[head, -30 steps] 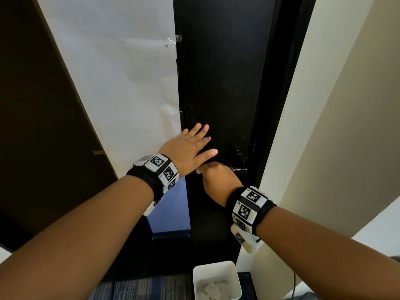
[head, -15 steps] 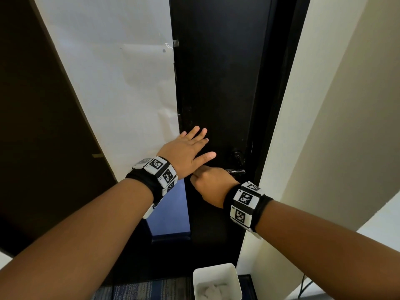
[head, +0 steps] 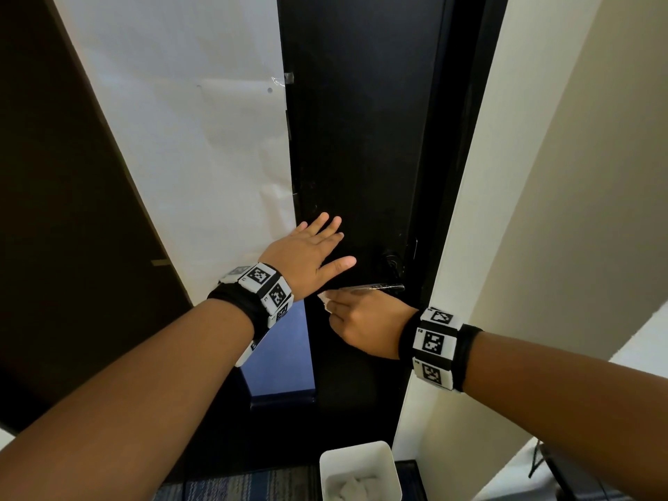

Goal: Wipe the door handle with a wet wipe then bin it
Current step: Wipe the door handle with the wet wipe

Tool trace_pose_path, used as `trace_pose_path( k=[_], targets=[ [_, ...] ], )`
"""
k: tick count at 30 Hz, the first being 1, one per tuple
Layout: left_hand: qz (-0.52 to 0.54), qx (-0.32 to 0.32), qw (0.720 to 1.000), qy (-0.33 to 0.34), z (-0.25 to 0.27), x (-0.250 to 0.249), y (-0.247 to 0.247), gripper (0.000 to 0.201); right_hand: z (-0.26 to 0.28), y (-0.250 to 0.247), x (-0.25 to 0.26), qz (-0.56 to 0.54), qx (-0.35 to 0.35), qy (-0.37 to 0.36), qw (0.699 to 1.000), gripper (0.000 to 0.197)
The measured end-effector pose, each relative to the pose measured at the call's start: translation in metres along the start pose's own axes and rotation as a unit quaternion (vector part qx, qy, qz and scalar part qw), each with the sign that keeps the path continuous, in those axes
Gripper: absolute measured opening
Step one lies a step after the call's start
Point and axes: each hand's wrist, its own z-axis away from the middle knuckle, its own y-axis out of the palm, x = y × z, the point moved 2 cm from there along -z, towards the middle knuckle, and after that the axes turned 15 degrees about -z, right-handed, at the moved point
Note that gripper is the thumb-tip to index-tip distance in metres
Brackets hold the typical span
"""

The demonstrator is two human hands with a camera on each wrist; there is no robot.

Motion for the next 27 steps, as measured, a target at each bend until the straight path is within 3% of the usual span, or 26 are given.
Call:
trace_pose_path(
  k=[3,5,7,9,11,13,15,18,22,27],
  targets=[
    [0.000,0.002,1.000,0.001,0.000,0.000,0.000,0.082,0.022,0.005,-0.006,-0.138,-0.043,0.074,0.987,0.032],
    [0.004,0.000,1.000,0.002,0.000,0.000,0.001,0.083,0.043,0.005,-0.011,-0.285,-0.102,0.183,0.935,0.036],
    [0.006,-0.004,1.000,0.003,0.000,0.000,0.002,0.080,0.062,0.003,-0.014,-0.421,-0.163,0.317,0.834,0.036],
    [0.006,-0.006,1.000,0.003,-0.001,-0.001,0.003,0.077,0.078,0.005,-0.018,-0.522,-0.212,0.434,0.703,0.034],
    [0.005,-0.008,1.000,0.004,0.000,-0.001,0.004,0.078,0.088,0.009,-0.025,-0.572,-0.268,0.507,0.586,0.032],
    [0.002,-0.012,1.000,0.005,-0.001,-0.002,0.005,0.079,0.092,0.008,-0.034,-0.572,-0.324,0.540,0.526,0.029],
    [0.001,-0.013,1.000,0.004,-0.001,-0.002,0.006,0.081,0.091,0.005,-0.043,-0.552,-0.370,0.552,0.504,0.027],
    [0.003,-0.013,1.000,0.002,-0.001,-0.002,0.006,0.083,0.080,0.005,-0.056,-0.527,-0.402,0.555,0.503,0.029],
    [0.002,-0.010,1.000,0.003,-0.001,-0.002,0.007,0.084,0.062,0.012,-0.062,-0.516,-0.395,0.562,0.512,0.030],
    [-0.002,-0.014,1.000,0.002,-0.002,-0.002,0.008,0.084,0.044,0.023,-0.058,-0.564,-0.376,0.550,0.488,0.026]
  ],
)
